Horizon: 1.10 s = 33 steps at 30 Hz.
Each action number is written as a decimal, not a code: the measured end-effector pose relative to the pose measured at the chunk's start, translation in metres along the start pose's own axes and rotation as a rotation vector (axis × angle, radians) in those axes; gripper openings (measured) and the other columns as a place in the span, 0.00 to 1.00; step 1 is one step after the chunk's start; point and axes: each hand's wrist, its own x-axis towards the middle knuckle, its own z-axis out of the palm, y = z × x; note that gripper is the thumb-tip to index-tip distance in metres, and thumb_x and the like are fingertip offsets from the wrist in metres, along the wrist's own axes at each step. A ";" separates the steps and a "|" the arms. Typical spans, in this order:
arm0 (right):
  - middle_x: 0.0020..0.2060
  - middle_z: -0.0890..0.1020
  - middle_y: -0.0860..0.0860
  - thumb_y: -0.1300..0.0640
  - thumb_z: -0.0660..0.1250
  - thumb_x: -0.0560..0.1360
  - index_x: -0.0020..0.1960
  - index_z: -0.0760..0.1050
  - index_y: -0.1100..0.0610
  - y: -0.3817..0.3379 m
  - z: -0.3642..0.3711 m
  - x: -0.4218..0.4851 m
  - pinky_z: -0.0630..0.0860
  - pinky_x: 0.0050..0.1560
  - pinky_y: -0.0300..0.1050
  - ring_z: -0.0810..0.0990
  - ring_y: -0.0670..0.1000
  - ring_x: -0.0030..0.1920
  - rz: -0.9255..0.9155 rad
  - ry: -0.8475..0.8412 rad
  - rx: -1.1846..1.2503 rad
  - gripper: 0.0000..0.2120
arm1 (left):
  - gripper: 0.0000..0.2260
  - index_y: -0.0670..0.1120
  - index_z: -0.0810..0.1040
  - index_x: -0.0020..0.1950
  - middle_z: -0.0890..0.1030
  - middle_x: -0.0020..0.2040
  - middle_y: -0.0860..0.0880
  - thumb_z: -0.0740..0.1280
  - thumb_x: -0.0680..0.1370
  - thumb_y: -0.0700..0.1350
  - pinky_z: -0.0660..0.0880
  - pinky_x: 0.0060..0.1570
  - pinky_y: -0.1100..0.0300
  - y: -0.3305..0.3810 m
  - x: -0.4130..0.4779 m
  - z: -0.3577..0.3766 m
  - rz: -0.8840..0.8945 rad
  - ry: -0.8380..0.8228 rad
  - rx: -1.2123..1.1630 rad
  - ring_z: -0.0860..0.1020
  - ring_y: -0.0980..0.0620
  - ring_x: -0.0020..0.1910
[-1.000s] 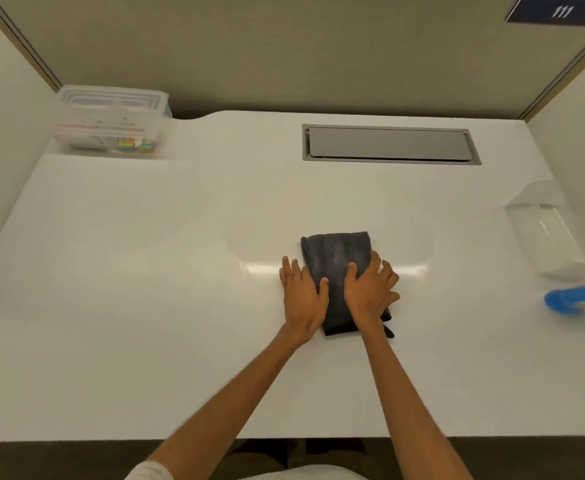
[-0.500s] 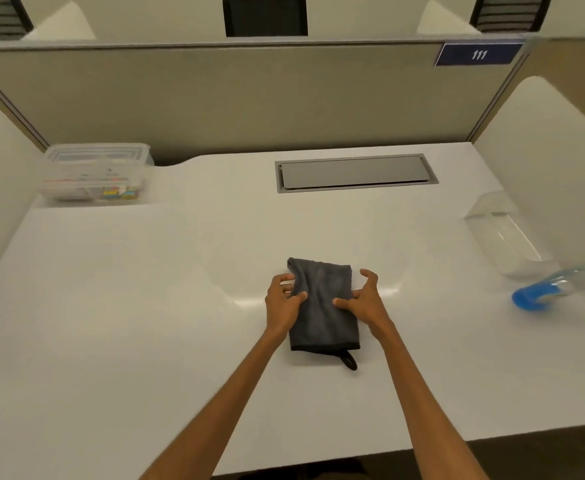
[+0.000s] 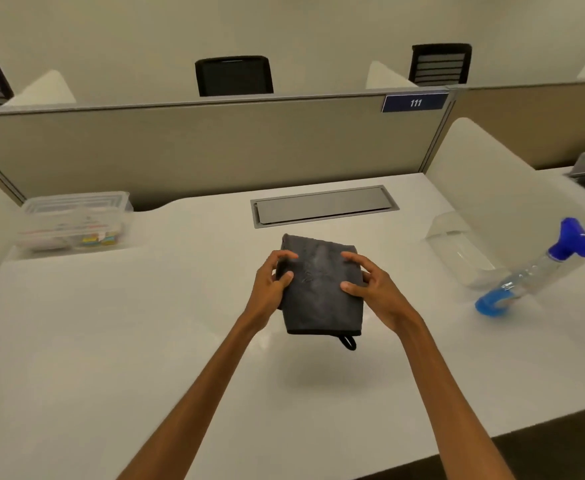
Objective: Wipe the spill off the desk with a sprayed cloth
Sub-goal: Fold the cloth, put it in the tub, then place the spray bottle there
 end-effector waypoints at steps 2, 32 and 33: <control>0.66 0.73 0.47 0.57 0.74 0.71 0.70 0.69 0.46 -0.015 -0.013 -0.002 0.81 0.56 0.48 0.76 0.53 0.63 -0.006 -0.032 -0.031 0.29 | 0.13 0.58 0.74 0.59 0.73 0.65 0.52 0.58 0.83 0.41 0.81 0.42 0.59 0.014 0.008 0.002 0.061 -0.084 0.062 0.74 0.47 0.63; 0.59 0.73 0.52 0.60 0.78 0.65 0.57 0.79 0.52 -0.137 -0.287 0.009 0.73 0.56 0.43 0.73 0.48 0.54 -0.315 0.441 -1.034 0.22 | 0.12 0.45 0.79 0.51 0.78 0.56 0.45 0.75 0.71 0.44 0.77 0.46 0.59 0.128 0.133 0.249 0.699 0.049 0.562 0.75 0.49 0.55; 0.58 0.75 0.51 0.61 0.77 0.65 0.56 0.79 0.53 -0.142 -0.302 0.012 0.73 0.56 0.44 0.74 0.48 0.55 -0.321 0.425 -1.045 0.21 | 0.10 0.46 0.79 0.51 0.81 0.52 0.47 0.74 0.71 0.44 0.78 0.44 0.56 0.132 0.140 0.262 0.695 0.049 0.558 0.77 0.49 0.51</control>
